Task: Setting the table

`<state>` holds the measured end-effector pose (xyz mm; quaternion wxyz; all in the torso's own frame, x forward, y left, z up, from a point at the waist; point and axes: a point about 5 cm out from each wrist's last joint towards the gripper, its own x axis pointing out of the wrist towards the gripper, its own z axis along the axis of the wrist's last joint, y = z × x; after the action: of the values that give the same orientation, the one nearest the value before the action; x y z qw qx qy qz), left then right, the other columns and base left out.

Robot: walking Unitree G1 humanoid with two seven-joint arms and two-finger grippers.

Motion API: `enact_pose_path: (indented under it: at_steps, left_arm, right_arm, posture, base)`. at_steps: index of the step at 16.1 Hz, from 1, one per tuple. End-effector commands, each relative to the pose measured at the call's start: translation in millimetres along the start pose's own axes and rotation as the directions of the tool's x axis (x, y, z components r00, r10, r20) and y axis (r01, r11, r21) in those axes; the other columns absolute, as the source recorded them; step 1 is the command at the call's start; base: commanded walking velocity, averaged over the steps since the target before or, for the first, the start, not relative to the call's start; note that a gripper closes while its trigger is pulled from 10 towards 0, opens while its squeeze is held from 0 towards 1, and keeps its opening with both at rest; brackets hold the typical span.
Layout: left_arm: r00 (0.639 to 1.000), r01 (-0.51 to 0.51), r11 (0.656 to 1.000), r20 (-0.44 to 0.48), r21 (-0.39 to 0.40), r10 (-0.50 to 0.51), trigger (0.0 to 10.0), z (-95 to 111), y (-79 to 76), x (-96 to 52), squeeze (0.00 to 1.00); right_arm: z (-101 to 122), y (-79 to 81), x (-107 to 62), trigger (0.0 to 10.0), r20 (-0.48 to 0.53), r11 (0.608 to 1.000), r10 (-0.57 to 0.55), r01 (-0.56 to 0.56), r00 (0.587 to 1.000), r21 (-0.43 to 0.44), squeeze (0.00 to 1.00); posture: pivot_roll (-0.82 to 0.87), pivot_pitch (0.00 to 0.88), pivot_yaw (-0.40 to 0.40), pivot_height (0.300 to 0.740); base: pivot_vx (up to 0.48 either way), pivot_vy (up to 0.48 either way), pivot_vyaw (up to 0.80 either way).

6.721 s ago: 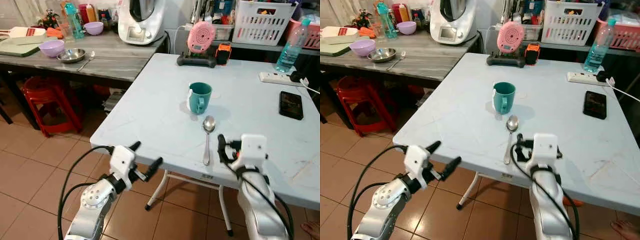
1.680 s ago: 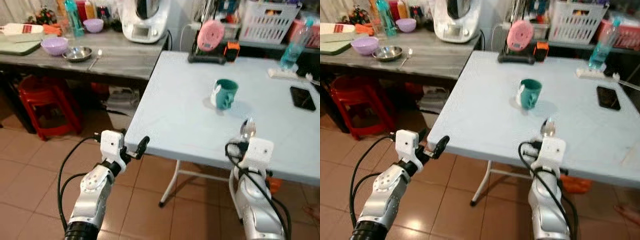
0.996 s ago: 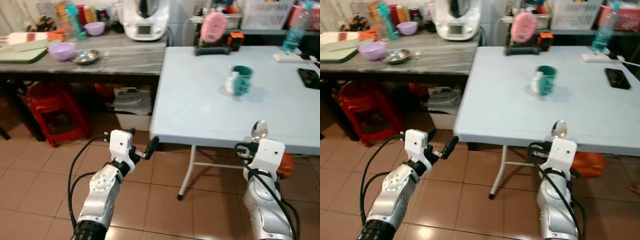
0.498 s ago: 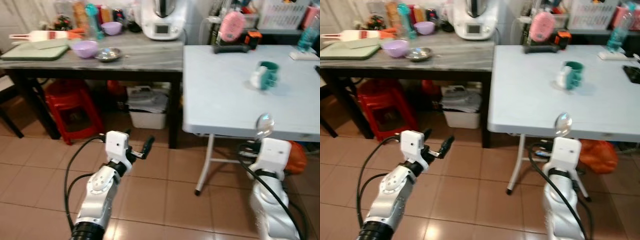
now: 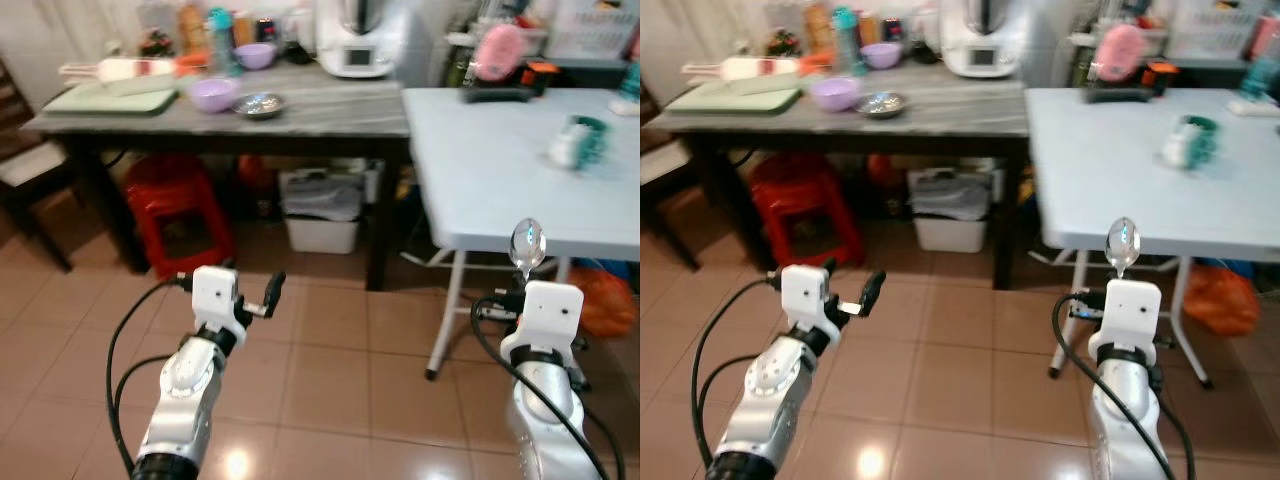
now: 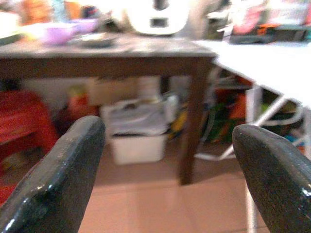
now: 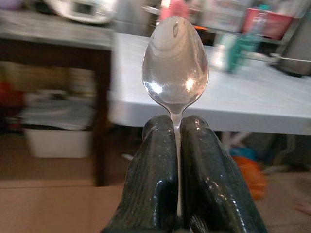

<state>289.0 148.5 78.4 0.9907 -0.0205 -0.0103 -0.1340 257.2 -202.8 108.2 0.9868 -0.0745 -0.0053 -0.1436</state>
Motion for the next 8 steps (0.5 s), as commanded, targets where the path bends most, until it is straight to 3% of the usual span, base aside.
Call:
enact_pose_path:
  at_steps: [1,5,8]
  left_arm:
    - [1.0,-0.012,1.0,0.021,0.011,0.012,10.0,5.6,2.9,2.1,0.0]
    - [0.998,0.044,0.998,0.056,-0.038,-0.042,10.0,11.9,-0.6,0.7,0.0]
    - [0.997,0.044,0.998,0.057,-0.035,-0.042,10.0,13.2,-1.7,2.0,0.0]
  right_arm:
    - [11.1,4.7,2.5,10.0,0.048,1.0,0.019,-0.019,0.999,0.002,0.0]
    - [11.1,4.7,2.4,10.0,0.052,1.0,0.024,-0.024,0.998,-0.001,0.0]
    - [11.5,4.4,2.2,10.0,0.055,1.0,0.029,-0.029,0.998,-0.008,0.0]
  posture:
    - [-0.04,0.0,0.023,0.74]
    - [-0.04,0.0,0.021,0.74]
    - [-0.04,0.0,0.021,0.74]
  base:
    - [0.0,0.274,0.0]
    - [0.0,0.0,0.0]
    - [0.274,0.0,0.0]
